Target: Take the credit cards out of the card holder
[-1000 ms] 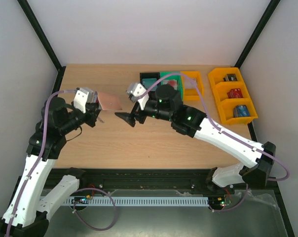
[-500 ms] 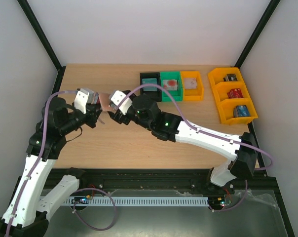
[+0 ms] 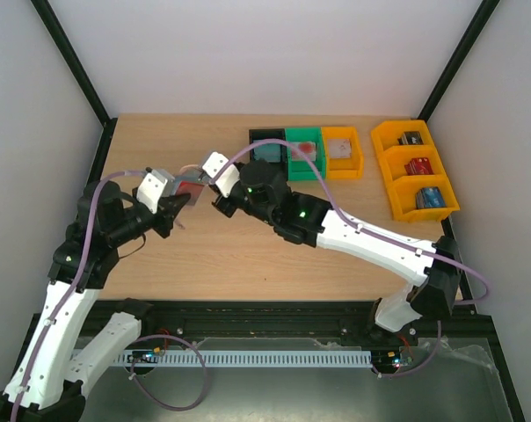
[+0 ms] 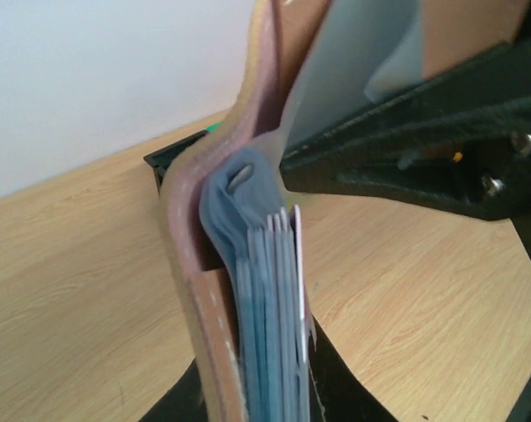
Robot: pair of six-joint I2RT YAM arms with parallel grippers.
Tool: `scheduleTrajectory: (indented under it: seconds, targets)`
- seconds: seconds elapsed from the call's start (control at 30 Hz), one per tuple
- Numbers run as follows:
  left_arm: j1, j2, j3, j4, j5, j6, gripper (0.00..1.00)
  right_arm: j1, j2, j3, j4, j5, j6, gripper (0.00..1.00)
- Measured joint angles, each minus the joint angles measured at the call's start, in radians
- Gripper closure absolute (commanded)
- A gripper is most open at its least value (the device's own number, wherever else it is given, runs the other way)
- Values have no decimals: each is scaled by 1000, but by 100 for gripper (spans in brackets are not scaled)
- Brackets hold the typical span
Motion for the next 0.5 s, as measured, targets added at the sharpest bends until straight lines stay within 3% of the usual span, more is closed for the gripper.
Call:
scheduleTrajectory:
  seconds: [0.03,0.1,0.13,0.33,0.5]
  targets:
    - [0,-4,-3,-5,8,12,94,-10,-2,3,-13,-25,8,98]
    - [0,-14,-11,-9,34,29,59,-38,-14,3,-38,-103,31,99]
    - [0,-18,-14,-5,48,35,53,-53,-22,3,-50,-149,47,99]
    - [-6,-148,-131,131,198,-11,47,-169,-71,14,-85,-454,142,98]
    - [-6,-229,-198,298,233,-126,38,-167,-108,14,-85,-617,222,98]
